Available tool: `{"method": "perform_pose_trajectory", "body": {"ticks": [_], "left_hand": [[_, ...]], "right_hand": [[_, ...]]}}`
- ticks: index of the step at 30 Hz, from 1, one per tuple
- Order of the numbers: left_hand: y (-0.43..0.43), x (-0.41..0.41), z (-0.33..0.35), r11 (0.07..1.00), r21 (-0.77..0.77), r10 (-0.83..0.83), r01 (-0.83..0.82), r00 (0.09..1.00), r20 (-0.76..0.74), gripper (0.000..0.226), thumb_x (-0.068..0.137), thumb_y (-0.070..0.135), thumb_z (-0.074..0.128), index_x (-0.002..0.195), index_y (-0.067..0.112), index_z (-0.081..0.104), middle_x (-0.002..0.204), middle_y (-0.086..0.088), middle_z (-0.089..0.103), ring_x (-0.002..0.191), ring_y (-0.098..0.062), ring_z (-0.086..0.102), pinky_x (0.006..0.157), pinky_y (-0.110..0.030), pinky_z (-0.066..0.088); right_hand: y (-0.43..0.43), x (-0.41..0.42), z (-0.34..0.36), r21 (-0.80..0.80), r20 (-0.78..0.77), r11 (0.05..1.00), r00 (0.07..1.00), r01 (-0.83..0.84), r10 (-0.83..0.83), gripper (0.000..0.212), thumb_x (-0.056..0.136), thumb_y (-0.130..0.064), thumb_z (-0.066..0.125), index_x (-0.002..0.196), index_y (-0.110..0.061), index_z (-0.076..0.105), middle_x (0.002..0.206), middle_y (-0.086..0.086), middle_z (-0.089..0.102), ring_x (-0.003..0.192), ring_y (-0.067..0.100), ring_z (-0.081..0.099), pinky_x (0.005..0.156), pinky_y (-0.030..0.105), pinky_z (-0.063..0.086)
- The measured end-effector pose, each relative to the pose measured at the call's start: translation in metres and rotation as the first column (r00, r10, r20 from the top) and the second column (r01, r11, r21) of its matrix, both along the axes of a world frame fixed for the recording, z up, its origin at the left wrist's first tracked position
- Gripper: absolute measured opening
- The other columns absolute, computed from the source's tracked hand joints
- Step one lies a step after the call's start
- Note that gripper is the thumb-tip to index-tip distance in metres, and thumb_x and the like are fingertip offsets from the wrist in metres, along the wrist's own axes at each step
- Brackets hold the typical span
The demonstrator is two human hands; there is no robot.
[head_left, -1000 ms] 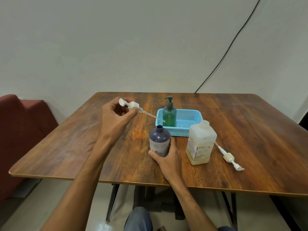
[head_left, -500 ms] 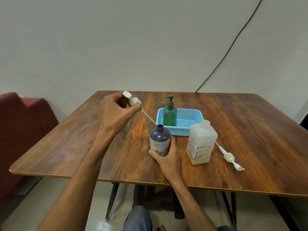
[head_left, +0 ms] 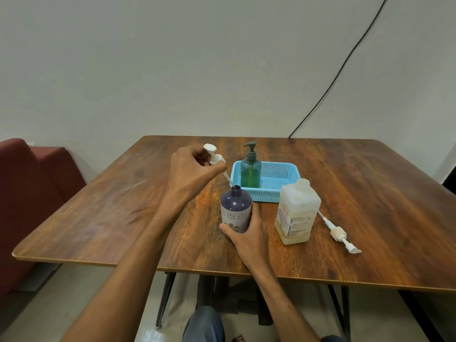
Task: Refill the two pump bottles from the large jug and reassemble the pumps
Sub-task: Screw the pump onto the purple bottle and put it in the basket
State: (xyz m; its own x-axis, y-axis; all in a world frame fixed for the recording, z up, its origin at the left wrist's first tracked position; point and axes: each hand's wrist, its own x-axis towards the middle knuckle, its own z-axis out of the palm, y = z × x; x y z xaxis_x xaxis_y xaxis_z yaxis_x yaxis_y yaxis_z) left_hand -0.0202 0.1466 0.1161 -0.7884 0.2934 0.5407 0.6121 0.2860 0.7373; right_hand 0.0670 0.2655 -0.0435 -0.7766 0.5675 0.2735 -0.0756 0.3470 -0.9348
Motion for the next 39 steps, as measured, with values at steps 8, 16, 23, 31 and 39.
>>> {"method": "perform_pose_trajectory", "body": {"ticks": [8,16,23,31,39], "left_hand": [[0.020,0.000,-0.023,0.992,-0.112,-0.048,0.053,0.997,0.055,0.010,0.074,0.018,0.082,0.075,0.011,0.074,0.064,-0.001,0.067,0.051,-0.001,0.049,0.049,-0.014,0.040],[0.024,0.000,-0.025,0.978,-0.195,-0.072,0.080,0.996,0.049,0.014,0.072,0.018,0.084,0.077,0.009,0.075,0.067,-0.001,0.070,0.055,-0.002,0.056,0.053,-0.023,0.049],[0.024,0.001,-0.034,0.957,-0.268,-0.108,0.115,0.993,0.041,0.011,0.073,0.021,0.084,0.077,0.016,0.075,0.067,0.006,0.069,0.058,0.000,0.060,0.053,-0.016,0.049],[0.019,0.000,-0.040,0.934,-0.296,-0.188,0.202,0.979,0.074,0.018,0.077,0.016,0.079,0.094,0.015,0.075,0.077,0.007,0.067,0.068,-0.002,0.060,0.063,-0.016,0.051],[0.015,0.001,-0.056,0.970,-0.104,-0.205,0.219,0.970,0.132,0.031,0.086,0.027,0.080,0.114,0.016,0.075,0.093,0.001,0.075,0.084,-0.017,0.068,0.073,-0.025,0.058]], "right_hand": [[0.000,-0.001,0.002,0.001,0.017,1.000,1.000,0.005,-0.005,0.089,0.071,-0.036,0.088,0.145,-0.034,0.040,0.134,-0.021,0.053,0.120,-0.003,0.050,0.099,0.022,0.045],[-0.001,0.000,0.001,-0.004,0.023,1.000,1.000,0.017,-0.017,0.088,0.071,-0.035,0.088,0.144,-0.034,0.039,0.134,-0.017,0.055,0.120,-0.001,0.051,0.095,0.016,0.044],[-0.001,-0.001,-0.001,-0.005,0.030,1.000,0.999,0.018,-0.018,0.090,0.071,-0.037,0.087,0.145,-0.035,0.038,0.136,-0.014,0.055,0.125,0.004,0.051,0.100,0.029,0.049],[-0.002,-0.002,0.000,-0.002,0.026,1.000,1.000,0.017,-0.017,0.089,0.072,-0.036,0.088,0.144,-0.037,0.036,0.137,-0.013,0.054,0.126,0.005,0.050,0.099,0.025,0.047],[0.000,-0.001,-0.002,0.020,0.011,1.000,1.000,0.020,-0.020,0.089,0.070,-0.037,0.089,0.143,-0.040,0.039,0.133,-0.018,0.056,0.124,0.001,0.052,0.100,0.031,0.052]]}}
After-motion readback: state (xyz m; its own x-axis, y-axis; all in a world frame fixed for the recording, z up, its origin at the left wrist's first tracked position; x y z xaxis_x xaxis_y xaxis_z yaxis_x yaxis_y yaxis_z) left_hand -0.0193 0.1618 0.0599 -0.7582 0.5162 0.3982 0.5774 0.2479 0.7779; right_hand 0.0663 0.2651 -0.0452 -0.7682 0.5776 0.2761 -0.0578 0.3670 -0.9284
